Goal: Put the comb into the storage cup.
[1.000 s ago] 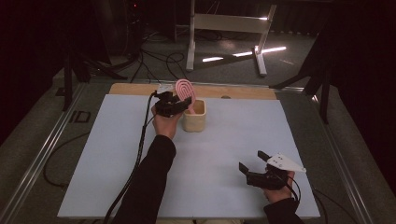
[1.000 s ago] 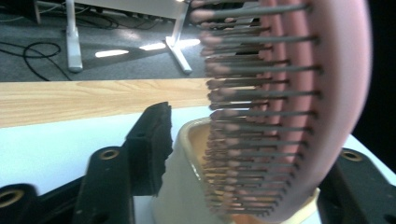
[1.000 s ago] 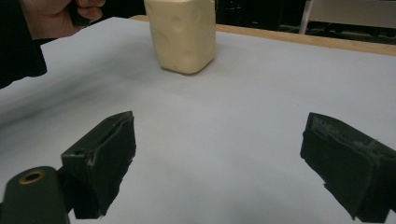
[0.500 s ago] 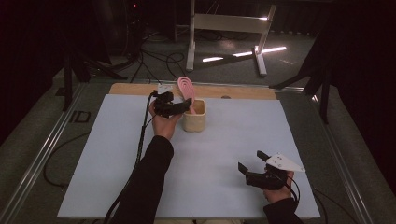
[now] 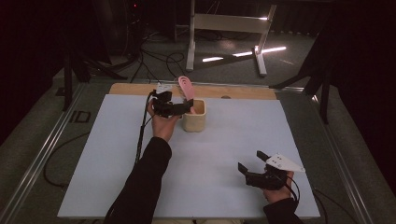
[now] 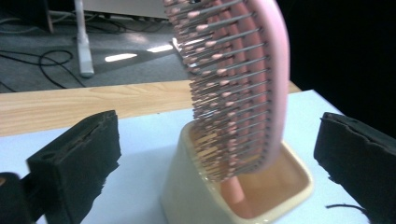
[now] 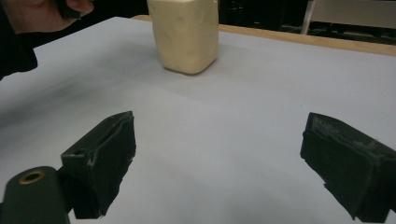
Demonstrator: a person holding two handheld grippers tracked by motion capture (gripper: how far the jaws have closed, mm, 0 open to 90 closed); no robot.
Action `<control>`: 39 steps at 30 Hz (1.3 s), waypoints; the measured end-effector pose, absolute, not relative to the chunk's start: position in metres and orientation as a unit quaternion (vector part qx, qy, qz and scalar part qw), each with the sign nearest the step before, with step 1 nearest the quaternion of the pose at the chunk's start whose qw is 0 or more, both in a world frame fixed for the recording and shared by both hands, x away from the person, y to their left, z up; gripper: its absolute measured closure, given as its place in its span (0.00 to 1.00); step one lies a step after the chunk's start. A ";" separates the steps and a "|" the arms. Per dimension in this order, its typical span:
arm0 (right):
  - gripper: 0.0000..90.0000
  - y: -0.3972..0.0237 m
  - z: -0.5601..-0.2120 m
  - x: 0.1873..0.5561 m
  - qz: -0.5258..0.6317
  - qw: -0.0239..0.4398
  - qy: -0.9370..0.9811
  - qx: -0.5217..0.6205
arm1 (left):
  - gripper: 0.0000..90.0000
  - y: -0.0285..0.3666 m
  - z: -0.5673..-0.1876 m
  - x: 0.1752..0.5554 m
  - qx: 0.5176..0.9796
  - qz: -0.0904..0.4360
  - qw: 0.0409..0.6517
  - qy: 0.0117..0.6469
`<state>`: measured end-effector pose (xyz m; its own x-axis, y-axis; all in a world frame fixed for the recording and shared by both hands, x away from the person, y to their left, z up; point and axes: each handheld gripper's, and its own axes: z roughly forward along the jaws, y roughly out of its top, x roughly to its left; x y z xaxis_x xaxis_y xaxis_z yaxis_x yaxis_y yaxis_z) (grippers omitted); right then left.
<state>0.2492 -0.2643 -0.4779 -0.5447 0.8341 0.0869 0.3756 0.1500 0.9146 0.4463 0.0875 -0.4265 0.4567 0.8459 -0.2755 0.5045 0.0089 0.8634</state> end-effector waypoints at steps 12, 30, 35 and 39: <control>0.11 -0.264 -0.478 0.249 0.500 0.226 0.722 0.420 | 0.00 0.105 -0.425 0.436 0.686 0.157 0.501 0.503; 0.11 -0.263 -0.479 0.249 0.500 0.227 0.724 0.418 | 0.00 0.143 -0.434 0.395 0.706 0.172 0.499 0.472; 0.11 -0.263 -0.478 0.249 0.500 0.229 0.724 0.417 | 0.00 0.153 -0.437 0.380 0.707 0.190 0.498 0.464; 0.11 -0.263 -0.478 0.249 0.499 0.229 0.724 0.418 | 0.00 0.165 -0.440 0.368 0.701 0.195 0.505 0.464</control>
